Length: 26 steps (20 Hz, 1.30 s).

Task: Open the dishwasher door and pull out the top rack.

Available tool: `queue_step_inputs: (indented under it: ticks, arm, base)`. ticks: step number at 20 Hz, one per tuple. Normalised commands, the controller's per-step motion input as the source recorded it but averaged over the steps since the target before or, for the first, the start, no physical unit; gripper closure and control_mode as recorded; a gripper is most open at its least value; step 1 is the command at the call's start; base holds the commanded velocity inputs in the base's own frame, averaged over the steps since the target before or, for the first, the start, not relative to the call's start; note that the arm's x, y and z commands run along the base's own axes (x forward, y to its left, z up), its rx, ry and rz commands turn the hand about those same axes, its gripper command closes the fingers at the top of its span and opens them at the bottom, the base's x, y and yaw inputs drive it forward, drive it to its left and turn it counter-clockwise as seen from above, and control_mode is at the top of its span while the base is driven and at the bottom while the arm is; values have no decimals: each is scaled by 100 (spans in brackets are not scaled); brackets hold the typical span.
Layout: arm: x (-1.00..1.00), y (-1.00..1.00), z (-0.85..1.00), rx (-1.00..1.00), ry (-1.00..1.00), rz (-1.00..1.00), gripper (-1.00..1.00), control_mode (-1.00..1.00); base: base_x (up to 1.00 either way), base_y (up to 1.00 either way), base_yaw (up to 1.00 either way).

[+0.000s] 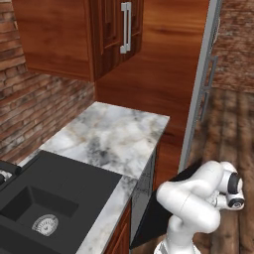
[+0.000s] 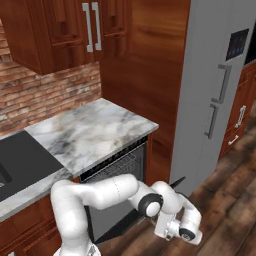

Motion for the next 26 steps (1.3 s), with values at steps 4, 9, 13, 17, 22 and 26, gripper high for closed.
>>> queue_step_inputs:
  ticks: [4,9,13,17,22,26]
  arm:
    - [-57,-17,92,-31,1,5,-100,-100]
    - [-50,-1,100,-31,2,0,-100,-100]
    - [-28,7,100,-30,3,-2,-100,-100]
    - [0,42,100,-27,7,-10,-100,-100]
    - [23,53,82,-24,13,-10,-100,-100]
    - [47,36,0,-20,18,-4,-100,-100]
  base:
    - [0,0,0]
    - [0,0,0]
    - [0,0,0]
    - [0,0,0]
    - [0,0,0]
    - [0,0,0]
